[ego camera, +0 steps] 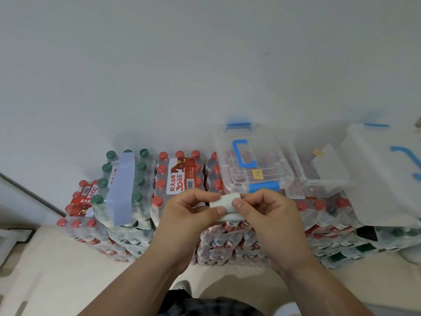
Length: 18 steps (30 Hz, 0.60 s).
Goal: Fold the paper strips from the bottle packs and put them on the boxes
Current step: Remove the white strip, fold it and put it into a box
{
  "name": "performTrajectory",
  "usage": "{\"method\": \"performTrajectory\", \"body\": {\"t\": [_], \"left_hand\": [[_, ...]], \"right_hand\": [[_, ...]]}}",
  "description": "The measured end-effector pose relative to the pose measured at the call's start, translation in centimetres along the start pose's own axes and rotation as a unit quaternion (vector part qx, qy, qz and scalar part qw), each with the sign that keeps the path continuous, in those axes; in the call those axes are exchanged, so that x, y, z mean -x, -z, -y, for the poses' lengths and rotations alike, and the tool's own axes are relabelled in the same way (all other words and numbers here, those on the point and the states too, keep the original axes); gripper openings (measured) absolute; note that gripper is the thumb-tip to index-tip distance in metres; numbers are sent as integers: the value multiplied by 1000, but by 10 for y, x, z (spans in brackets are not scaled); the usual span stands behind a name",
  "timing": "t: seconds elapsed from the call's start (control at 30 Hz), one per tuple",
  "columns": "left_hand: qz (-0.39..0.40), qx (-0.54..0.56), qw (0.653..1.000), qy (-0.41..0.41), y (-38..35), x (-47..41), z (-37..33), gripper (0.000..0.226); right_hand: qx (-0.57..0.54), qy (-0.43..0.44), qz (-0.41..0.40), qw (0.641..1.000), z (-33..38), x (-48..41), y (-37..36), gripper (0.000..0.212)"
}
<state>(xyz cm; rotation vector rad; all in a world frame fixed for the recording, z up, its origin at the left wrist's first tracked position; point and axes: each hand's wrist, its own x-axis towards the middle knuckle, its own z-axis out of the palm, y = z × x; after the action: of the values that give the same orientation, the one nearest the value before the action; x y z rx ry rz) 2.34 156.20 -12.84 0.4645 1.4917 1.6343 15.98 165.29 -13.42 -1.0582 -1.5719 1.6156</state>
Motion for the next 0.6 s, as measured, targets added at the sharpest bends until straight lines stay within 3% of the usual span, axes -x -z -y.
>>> {"method": "performTrajectory", "body": {"t": [0.17, 0.3, 0.47, 0.53, 0.6], "left_hand": [[40, 1, 999, 24, 0, -20, -5, 17], [81, 11, 996, 23, -4, -42, -9, 19], [87, 26, 996, 8, -18, -81, -17, 30], [110, 19, 994, 0, -26, -96, -24, 26], [145, 12, 989, -10, -37, -109, -31, 19]], "right_hand": [[-5, 9, -5, 1000, 3, -9, 0, 26], [-43, -4, -46, 998, 5, -21, -1, 19], [-71, -65, -112, 989, 16, -44, -6, 51], [-58, -61, -128, 988, 22, -52, -7, 48], [-40, -38, -161, 985, 28, -61, -6, 32]]}}
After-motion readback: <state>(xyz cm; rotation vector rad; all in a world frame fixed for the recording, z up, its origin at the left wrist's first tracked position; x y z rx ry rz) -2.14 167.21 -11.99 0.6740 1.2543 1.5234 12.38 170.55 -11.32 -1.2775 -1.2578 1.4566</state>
